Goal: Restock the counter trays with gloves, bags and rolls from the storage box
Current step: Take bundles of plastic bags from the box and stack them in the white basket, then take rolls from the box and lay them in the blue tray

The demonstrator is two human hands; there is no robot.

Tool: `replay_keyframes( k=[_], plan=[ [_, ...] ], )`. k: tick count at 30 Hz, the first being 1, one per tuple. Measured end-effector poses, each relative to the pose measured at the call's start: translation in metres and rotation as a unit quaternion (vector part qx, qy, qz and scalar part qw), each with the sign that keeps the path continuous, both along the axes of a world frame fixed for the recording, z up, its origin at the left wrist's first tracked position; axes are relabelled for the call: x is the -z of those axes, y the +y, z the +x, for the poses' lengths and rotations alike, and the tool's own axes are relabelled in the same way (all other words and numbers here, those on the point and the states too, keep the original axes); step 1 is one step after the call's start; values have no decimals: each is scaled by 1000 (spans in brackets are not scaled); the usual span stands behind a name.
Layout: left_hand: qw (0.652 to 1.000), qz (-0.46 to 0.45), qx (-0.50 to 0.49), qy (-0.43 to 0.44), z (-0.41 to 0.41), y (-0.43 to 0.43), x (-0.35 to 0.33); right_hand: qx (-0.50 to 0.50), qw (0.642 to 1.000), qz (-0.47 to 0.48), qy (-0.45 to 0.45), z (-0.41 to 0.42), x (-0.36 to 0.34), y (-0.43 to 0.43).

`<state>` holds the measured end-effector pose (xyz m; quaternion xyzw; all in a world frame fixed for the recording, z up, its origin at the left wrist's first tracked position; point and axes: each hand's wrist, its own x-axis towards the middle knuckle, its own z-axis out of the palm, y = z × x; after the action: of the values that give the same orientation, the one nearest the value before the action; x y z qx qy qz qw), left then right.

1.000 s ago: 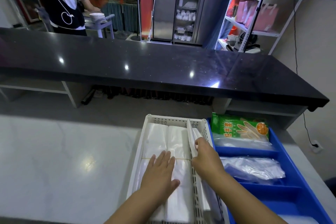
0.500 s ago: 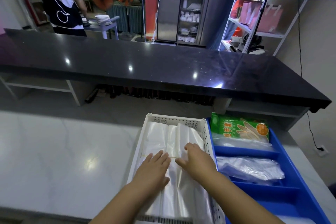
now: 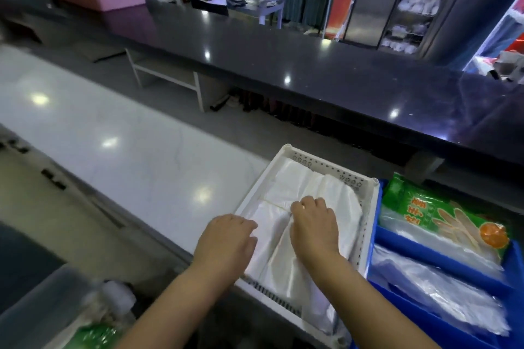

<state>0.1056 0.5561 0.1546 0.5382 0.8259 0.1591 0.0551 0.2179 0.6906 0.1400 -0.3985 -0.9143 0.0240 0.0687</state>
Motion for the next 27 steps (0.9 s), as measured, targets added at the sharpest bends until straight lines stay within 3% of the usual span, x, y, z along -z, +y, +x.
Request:
replay_keyframes(
  k=[5, 8, 12, 27],
  plan=[
    [993, 40, -113, 7, -8, -53, -15, -141, 985, -16, 97, -46, -18, -53],
    [986, 44, -158, 41, -20, -97, -24, -228, 969, -27, 91, -67, -30, -91],
    [966, 67, -250, 11, -43, -163, -25, -321, 946, -28, 48, -92, -31, -143],
    [892, 34, -448, -38, -139, -477, 20, -413, 905, -74, -73, -204, 53, -395]
  ],
)
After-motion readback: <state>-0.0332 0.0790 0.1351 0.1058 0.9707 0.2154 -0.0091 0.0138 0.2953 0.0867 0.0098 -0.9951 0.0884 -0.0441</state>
